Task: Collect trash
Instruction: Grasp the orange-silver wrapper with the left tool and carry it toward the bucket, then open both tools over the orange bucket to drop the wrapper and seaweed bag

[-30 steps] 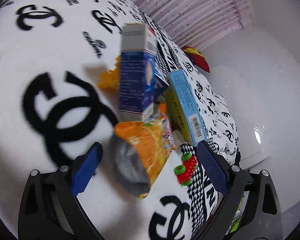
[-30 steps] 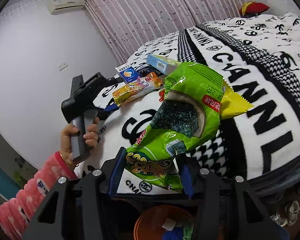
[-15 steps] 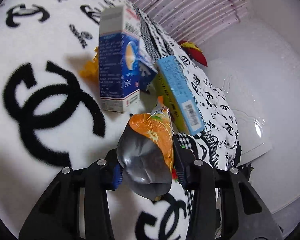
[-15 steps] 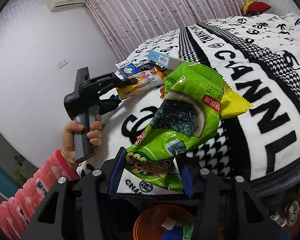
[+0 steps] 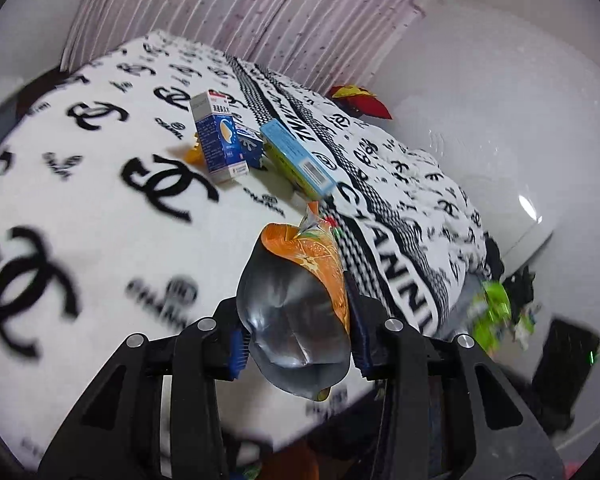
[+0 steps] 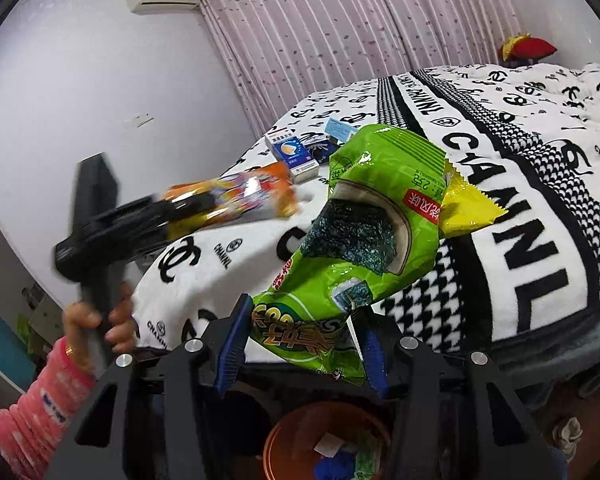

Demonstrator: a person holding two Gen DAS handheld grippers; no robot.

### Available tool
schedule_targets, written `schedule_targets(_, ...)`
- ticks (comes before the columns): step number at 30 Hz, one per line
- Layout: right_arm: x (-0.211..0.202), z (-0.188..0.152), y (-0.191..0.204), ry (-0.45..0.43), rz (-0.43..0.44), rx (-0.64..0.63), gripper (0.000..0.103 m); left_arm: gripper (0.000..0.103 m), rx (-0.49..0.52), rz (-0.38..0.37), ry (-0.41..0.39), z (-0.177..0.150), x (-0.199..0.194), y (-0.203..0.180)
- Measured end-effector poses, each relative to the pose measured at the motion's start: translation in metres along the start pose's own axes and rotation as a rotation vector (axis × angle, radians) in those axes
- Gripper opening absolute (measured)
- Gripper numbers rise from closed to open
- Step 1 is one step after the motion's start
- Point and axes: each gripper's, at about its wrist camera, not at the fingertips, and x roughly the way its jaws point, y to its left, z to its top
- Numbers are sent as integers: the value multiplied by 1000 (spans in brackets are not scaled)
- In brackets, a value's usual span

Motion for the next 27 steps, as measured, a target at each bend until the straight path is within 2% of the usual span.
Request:
schedule_targets(7,-15,-26,11,41,-12,-57,50,39,83,8,16,-67,-79,-28)
schedule_targets(13,-10,-63,17,146,-14,-103,50,39,105,-4,70,-124,-105,-38)
schedule_targets(16,-1,-80,13,206,-8,-94,50,39,90,8,133,-149,-98,-34)
schedule_targets(20,17,-103,7,284,-12,-83,50,39,93,59,238,-183,-78,-29)
schedule_targets(27,61,-149,-8,451,-49,-46,50,39,75,163,450,-231,-10,-9)
